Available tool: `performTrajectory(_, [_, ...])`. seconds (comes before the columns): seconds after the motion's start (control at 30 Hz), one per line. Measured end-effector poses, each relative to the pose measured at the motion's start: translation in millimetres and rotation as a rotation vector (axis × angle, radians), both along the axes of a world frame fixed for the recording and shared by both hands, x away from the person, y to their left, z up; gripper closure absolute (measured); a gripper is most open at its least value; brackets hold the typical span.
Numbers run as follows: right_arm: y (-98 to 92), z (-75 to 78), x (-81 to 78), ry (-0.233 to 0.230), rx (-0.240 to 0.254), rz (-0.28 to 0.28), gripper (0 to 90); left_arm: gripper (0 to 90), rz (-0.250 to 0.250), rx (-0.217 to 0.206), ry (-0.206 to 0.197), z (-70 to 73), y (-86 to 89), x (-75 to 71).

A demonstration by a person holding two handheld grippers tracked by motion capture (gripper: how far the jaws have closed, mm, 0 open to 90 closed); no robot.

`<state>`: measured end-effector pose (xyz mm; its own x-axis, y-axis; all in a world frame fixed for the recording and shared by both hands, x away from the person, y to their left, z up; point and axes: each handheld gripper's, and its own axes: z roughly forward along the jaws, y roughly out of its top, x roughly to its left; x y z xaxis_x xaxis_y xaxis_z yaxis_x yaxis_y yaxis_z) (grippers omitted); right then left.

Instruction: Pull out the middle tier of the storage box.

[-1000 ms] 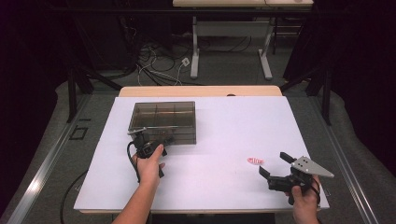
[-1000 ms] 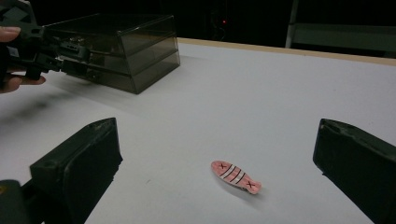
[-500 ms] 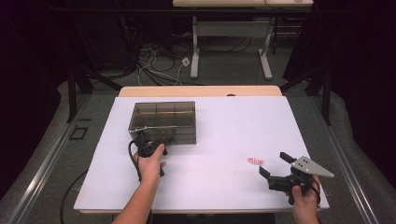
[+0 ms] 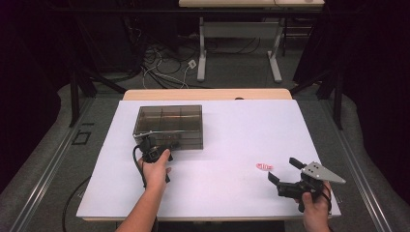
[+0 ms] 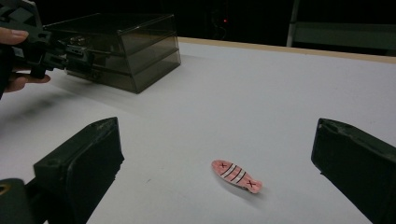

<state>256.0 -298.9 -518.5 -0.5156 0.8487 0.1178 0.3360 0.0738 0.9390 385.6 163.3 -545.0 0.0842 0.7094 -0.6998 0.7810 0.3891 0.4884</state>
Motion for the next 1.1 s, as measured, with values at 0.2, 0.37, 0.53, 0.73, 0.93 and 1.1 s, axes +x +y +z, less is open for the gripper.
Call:
performTrajectory(0.2, [0.5,-2.0,2.1,-0.025,0.016,-0.007,1.4,69.2,0.008,0.006,0.000,-0.8,1.2,-0.1])
performTrajectory(0.37, [0.7,-2.3,2.3,-0.025,0.019,-0.009,1.4,72.5,0.013,-0.005,0.005,-1.9,2.0,0.0])
performTrajectory(0.53, [0.6,-2.4,2.5,-0.027,0.018,-0.006,1.4,76.0,0.021,-0.007,0.010,-2.6,2.7,0.1])
performTrajectory(0.73, [0.5,-1.9,1.9,-0.020,0.023,-0.010,1.5,78.3,0.024,-0.005,0.013,-3.4,3.3,0.3])
performTrajectory(0.93, [-0.2,-2.0,2.1,-0.024,0.017,-0.009,1.4,80.9,0.013,-0.008,0.017,-4.0,3.1,0.1])
performTrajectory(1.1, [-0.5,-2.0,2.2,-0.023,0.015,-0.009,1.4,81.4,0.013,-0.010,0.019,-3.9,3.2,0.1])
